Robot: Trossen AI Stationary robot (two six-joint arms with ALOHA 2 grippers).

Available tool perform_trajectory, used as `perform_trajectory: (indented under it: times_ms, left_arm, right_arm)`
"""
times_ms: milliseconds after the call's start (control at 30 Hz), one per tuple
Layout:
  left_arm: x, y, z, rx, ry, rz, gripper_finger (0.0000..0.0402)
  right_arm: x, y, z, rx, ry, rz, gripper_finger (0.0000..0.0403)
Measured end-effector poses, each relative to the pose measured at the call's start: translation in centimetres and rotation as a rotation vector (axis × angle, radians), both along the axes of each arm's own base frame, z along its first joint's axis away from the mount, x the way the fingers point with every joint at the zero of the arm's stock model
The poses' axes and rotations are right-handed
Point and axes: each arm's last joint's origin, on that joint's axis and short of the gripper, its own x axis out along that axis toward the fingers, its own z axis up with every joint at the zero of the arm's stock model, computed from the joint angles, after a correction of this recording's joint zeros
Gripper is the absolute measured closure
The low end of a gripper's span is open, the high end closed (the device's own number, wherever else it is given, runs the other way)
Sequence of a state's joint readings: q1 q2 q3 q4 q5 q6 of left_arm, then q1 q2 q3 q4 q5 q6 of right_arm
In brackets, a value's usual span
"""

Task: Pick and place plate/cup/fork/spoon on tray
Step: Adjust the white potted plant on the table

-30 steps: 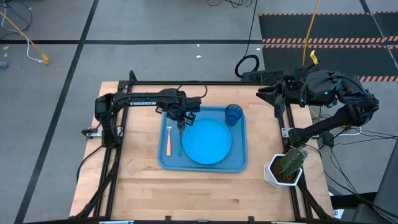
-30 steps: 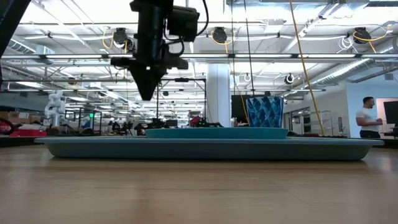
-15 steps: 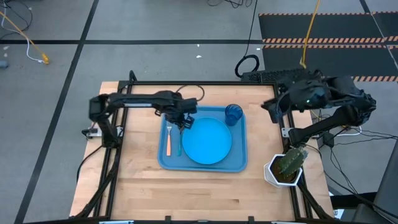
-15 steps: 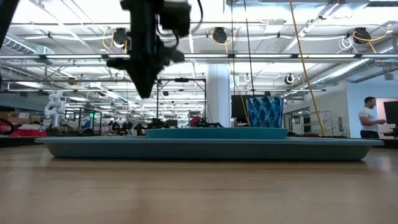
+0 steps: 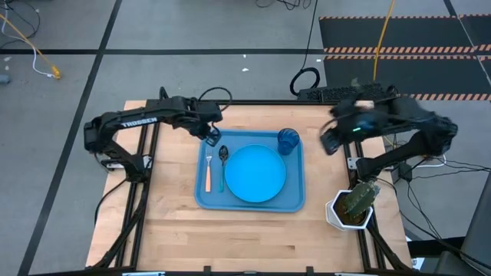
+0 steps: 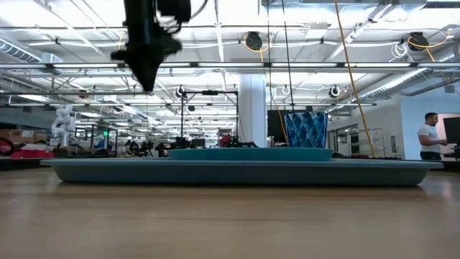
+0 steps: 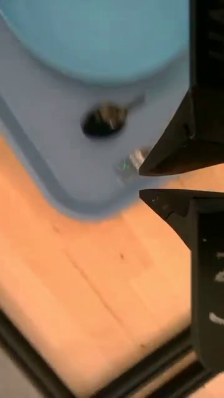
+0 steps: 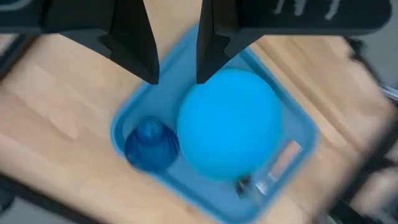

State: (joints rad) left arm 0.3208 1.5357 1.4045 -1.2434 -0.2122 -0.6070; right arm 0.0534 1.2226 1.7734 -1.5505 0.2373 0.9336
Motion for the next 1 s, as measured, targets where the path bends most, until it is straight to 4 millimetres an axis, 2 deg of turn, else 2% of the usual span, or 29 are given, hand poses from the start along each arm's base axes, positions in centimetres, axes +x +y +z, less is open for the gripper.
perform_trajectory:
  times_ms: [133, 300, 467, 600, 800, 1000]
  left_arm:
    - [-1.3, 1.2, -3.9, -0.036, 0.108, 0.017, 0.0355]
    - [-2.8, 2.0, -6.1, -0.066, 0.155, 0.05, 0.0355]
    - [-4.0, 1.7, -5.3, -0.038, 0.116, 0.035, 0.0355]
    - [-5.2, 1.8, -3.7, -0.006, 0.042, 0.041, 0.0355]
    - [-6.7, 1.5, -1.0, 0.0, -0.166, 0.047, 0.0355]
    - [-7.8, 1.4, 0.5, 0.032, -0.259, 0.041, 0.0355]
  right_arm:
    - [2.3, 0.0, -2.9, 0.044, 0.146, -0.017, 0.0305]
    - [2.8, -0.2, -4.4, 0.054, 0.223, -0.029, 0.0305]
    - [1.2, -0.6, -4.4, 0.144, 0.195, -0.06, 0.0305]
    - [-0.4, -0.5, -5.0, 0.267, 0.185, -0.135, 0.0305]
    - [-2.2, 0.3, -8.2, 0.482, 0.286, -0.246, 0.0305]
    - [-2.1, 1.0, -11.7, 0.533, 0.319, -0.305, 0.0305]
